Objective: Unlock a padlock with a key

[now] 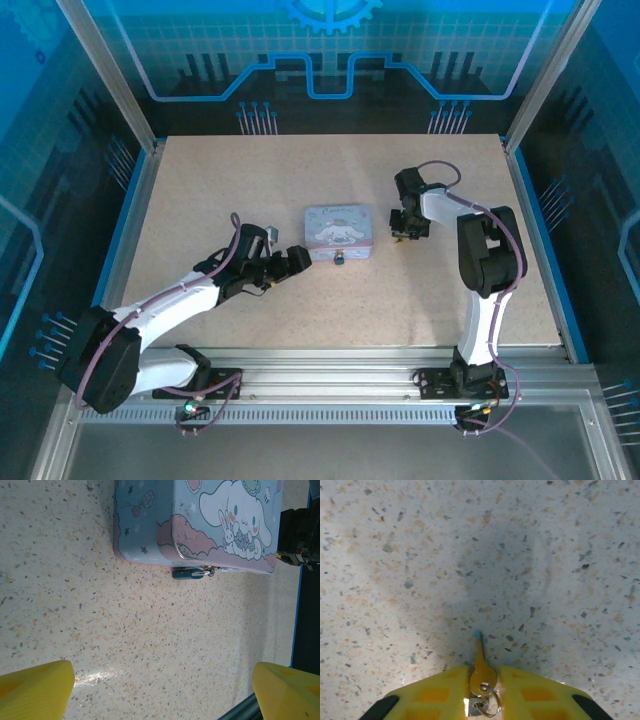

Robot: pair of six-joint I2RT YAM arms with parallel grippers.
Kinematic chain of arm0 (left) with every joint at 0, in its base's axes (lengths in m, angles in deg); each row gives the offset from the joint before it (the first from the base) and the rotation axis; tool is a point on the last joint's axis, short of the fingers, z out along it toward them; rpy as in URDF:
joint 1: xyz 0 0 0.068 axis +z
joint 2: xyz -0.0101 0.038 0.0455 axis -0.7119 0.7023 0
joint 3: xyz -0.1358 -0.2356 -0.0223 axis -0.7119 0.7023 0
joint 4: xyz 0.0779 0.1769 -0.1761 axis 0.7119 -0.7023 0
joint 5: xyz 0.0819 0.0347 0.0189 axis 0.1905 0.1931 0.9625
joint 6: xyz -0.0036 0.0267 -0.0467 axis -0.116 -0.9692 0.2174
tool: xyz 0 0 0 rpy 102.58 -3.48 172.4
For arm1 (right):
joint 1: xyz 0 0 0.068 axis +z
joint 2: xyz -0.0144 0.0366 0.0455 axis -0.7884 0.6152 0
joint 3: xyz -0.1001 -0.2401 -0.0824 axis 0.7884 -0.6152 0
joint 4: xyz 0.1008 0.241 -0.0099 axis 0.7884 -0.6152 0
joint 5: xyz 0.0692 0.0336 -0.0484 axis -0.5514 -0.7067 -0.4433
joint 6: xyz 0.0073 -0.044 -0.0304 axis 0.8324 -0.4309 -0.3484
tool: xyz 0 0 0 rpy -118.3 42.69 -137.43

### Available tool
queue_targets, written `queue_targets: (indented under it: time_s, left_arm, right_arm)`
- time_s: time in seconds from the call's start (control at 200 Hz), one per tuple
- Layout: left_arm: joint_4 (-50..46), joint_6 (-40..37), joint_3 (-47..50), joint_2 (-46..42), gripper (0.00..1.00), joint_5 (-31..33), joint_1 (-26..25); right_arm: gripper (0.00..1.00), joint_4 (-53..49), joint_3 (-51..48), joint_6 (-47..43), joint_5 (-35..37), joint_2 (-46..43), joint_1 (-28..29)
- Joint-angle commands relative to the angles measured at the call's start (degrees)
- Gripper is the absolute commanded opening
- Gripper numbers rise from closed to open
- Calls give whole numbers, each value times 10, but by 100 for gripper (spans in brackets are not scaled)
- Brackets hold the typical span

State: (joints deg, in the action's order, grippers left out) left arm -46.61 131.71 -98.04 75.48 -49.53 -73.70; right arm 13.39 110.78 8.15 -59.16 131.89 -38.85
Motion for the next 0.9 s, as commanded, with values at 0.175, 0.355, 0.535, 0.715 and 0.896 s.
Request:
queue_targets:
  time_s: [0.175,0.355,0.535,0.715,0.896]
  left_arm:
    - [5,5,10,-10,93,9,-3]
    - [3,2,2,-14,93,9,-2]
    - [-14,-6,-32,-16,93,1,1]
    - [-4,-3,-75,-13,91,-42,29]
    - [-11,-23,-133,-6,83,-102,49]
  right_arm:
    - [1,-8,-8,0,-4,5,16]
    - [0,19,-52,-16,-22,-68,16]
    - [0,43,-93,-63,-92,-193,16]
    - [0,83,-132,-113,-235,-322,16]
    - [0,120,-154,-155,-399,-398,18]
